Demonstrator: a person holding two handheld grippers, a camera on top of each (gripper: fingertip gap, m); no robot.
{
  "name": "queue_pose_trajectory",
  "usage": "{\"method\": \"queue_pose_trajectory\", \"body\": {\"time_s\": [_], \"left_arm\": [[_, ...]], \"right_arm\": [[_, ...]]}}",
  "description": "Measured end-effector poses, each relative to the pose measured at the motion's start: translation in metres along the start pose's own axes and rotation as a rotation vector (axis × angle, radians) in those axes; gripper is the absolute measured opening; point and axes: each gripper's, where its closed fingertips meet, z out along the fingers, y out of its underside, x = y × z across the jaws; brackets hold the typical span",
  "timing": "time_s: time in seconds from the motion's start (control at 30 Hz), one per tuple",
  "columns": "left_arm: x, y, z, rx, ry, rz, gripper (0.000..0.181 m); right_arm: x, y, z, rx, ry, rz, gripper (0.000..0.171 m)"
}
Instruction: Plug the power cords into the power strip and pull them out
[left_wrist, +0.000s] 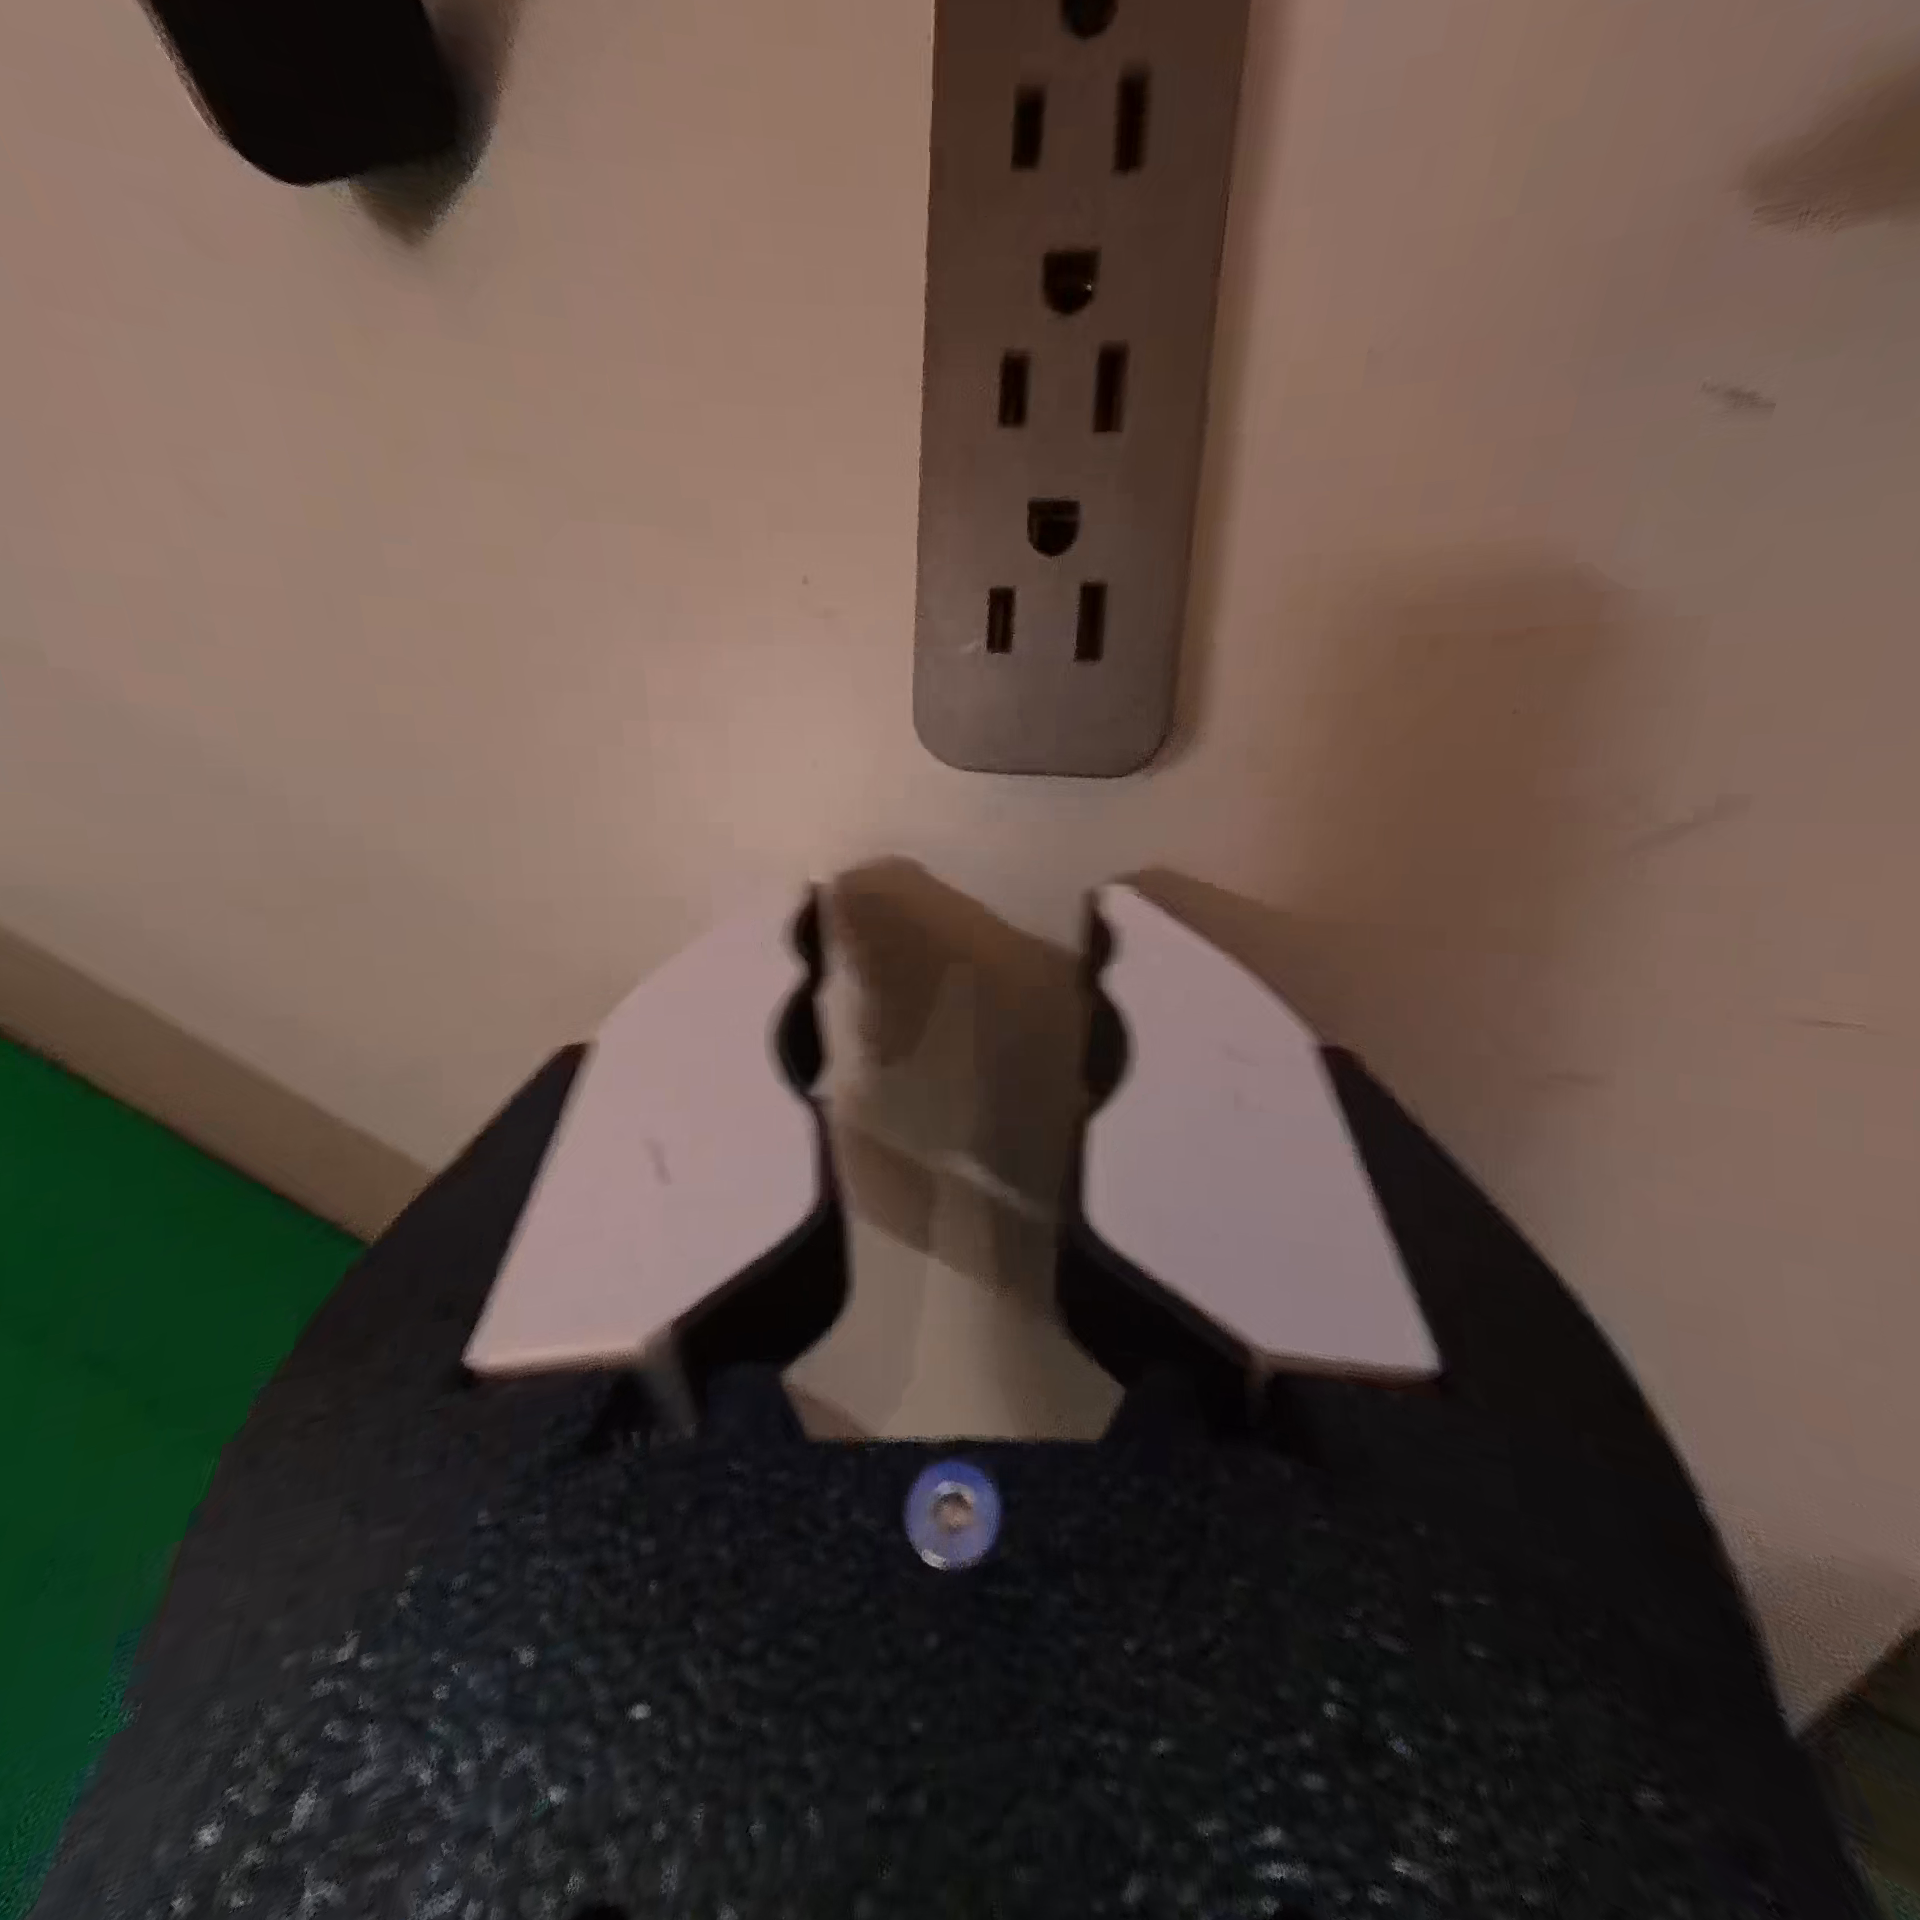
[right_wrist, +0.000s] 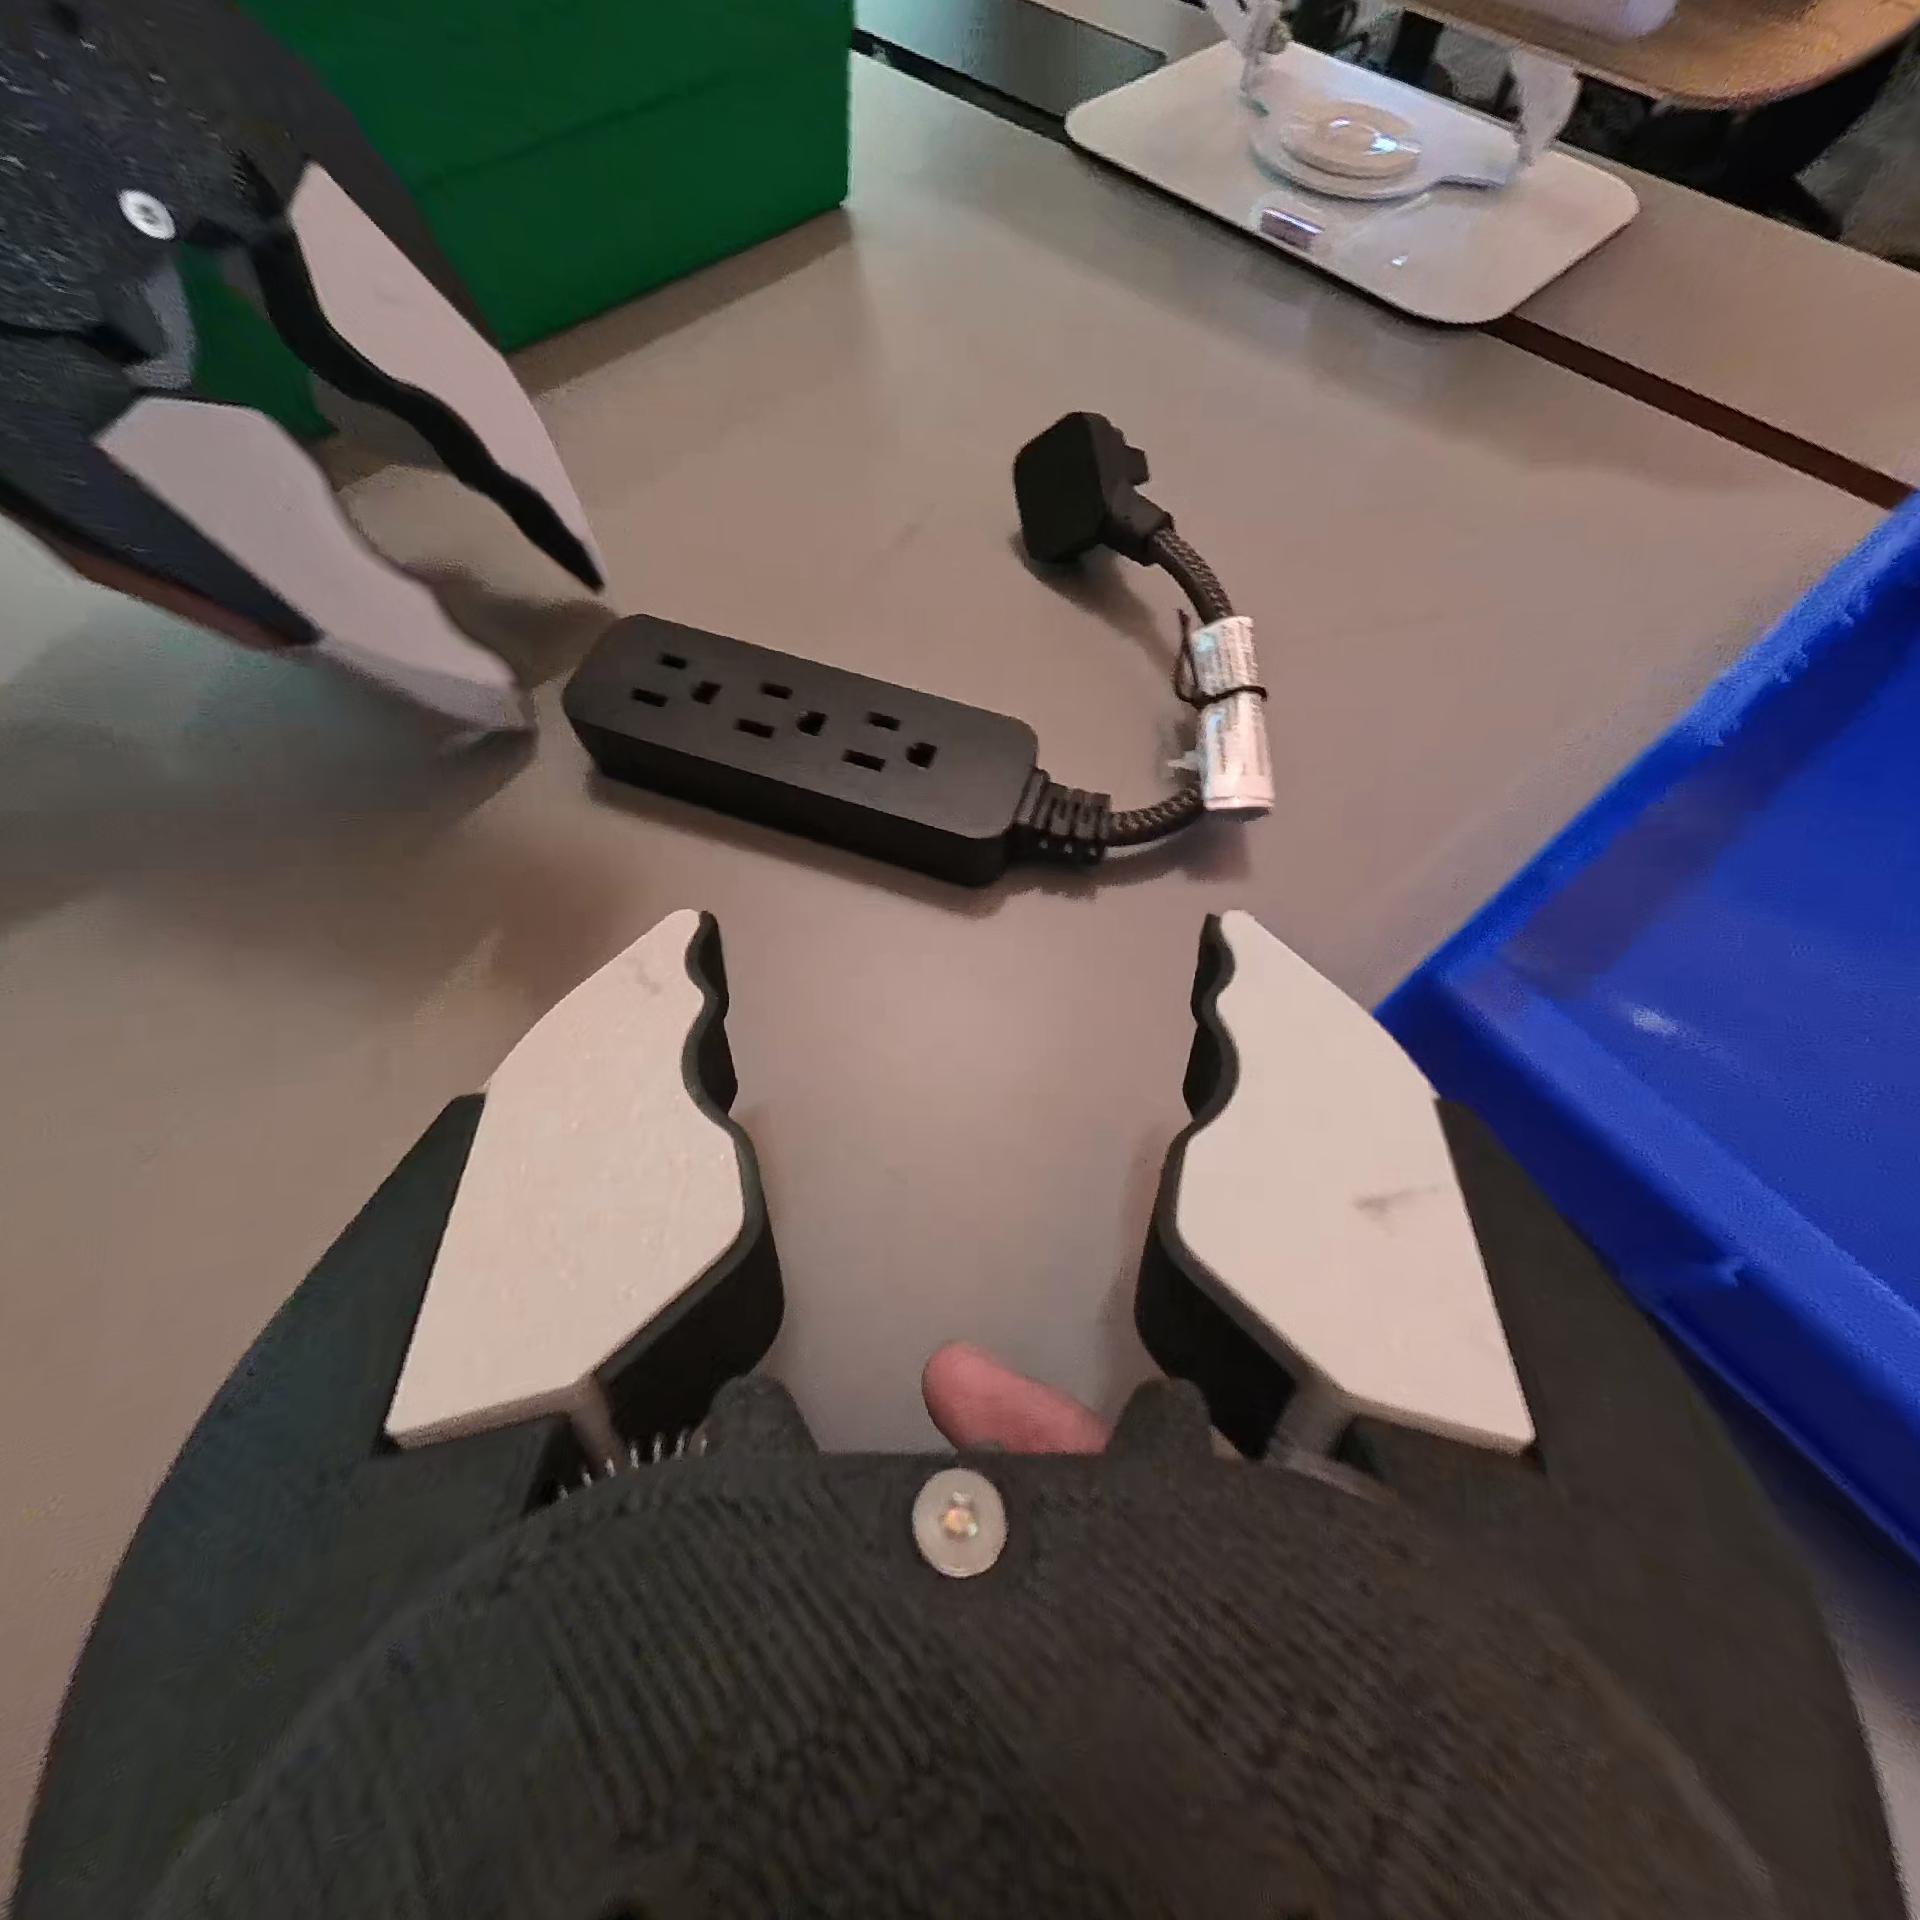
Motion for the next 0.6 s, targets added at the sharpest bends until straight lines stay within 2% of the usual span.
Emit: {"method": "queue_pose_trajectory", "body": {"time_s": [0.03, 0.07, 0.17, 0.2, 0.27, 0.3, 0.37, 0.43, 0.57, 0.6], "left_arm": [[-0.001, -0.001, 0.002, 0.024, -0.008, 0.016, 0.017], [-0.003, -0.003, 0.004, 0.047, -0.016, 0.039, 0.003], [-0.006, -0.015, 0.01, 0.105, -0.027, 0.049, 0.005], [-0.006, -0.017, 0.01, 0.1, -0.019, 0.029, 0.013], [-0.002, -0.021, 0.007, 0.096, 0.024, 0.011, 0.044], [-0.003, -0.022, 0.005, 0.104, 0.025, -0.005, 0.053], [-0.003, -0.024, 0.002, 0.12, 0.017, -0.022, 0.064], [0.013, -0.03, 0.004, 0.155, 0.087, -0.008, 0.075], [0.027, -0.047, 0.016, 0.228, 0.11, 0.024, 0.063], [0.023, -0.052, 0.018, 0.247, 0.09, 0.031, 0.049]], "right_arm": [[-0.004, 0.0, 0.002, -0.005, -0.008, -0.012, 0.086], [-0.008, 0.0, 0.003, -0.013, -0.013, -0.024, 0.087], [-0.012, 0.005, 0.005, -0.038, -0.008, -0.052, 0.087], [-0.011, 0.007, 0.005, -0.047, -0.001, -0.052, 0.087], [-0.01, 0.008, 0.003, -0.044, 0.002, -0.04, 0.087], [-0.01, 0.007, 0.002, -0.034, -0.003, -0.03, 0.087], [-0.01, 0.004, 0.0, -0.012, -0.012, -0.004, 0.086], [-0.01, 0.002, 0.001, 0.001, -0.021, 0.014, 0.086], [-0.013, 0.005, 0.01, -0.028, -0.03, 0.005, 0.086], [-0.014, 0.006, 0.012, -0.035, -0.029, -0.003, 0.086]]}}
